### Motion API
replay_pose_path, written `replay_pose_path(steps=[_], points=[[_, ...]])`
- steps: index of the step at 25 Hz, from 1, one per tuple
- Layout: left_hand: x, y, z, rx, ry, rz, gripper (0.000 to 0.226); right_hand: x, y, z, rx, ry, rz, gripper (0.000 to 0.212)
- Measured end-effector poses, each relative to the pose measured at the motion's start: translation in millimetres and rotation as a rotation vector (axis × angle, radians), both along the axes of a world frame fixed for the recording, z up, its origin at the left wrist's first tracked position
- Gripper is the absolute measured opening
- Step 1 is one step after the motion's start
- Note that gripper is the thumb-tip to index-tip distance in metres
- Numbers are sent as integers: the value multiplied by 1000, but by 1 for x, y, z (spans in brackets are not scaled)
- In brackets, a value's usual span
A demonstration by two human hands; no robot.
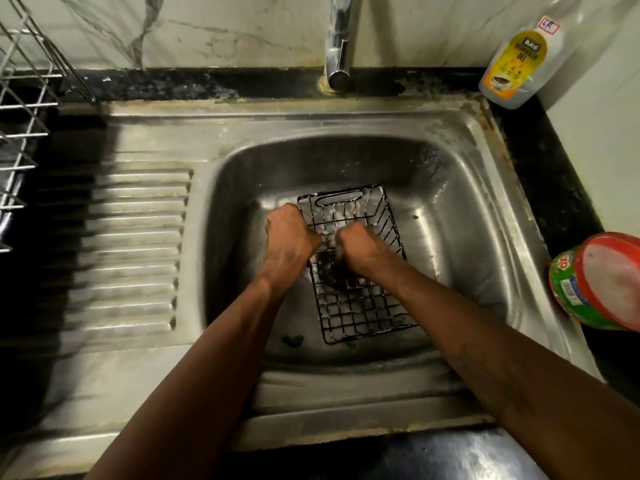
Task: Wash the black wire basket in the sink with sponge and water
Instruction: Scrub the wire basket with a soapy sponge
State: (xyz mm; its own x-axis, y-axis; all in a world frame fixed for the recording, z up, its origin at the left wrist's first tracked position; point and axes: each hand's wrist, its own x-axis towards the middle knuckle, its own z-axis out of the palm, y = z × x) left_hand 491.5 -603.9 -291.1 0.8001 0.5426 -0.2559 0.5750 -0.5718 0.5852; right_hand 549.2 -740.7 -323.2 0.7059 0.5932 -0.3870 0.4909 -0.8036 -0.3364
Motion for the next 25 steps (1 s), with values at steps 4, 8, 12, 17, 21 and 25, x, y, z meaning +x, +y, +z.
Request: replay_pose_path(steps=[4,8,12,17,21,25], points=[[-2,5,1,-30,-21,-13,14,-8,-4,14,-48,-30,3,21],[-8,5,12,234,5,-90,20,-24,-18,29,204,122,-293,26],[2,-24,36,438,-12,-224,23,-22,-31,54,428,119,-589,19],[33,-57,23,356,-14,-342,20,-11,-30,59,305,182,-673,21],[53,-70,14,-76,-116,-187,17,-4,-34,57,346,188,-796,20],[96,-86,21,-907,128,333,49,-7,-40,61,464,89,-834,19]])
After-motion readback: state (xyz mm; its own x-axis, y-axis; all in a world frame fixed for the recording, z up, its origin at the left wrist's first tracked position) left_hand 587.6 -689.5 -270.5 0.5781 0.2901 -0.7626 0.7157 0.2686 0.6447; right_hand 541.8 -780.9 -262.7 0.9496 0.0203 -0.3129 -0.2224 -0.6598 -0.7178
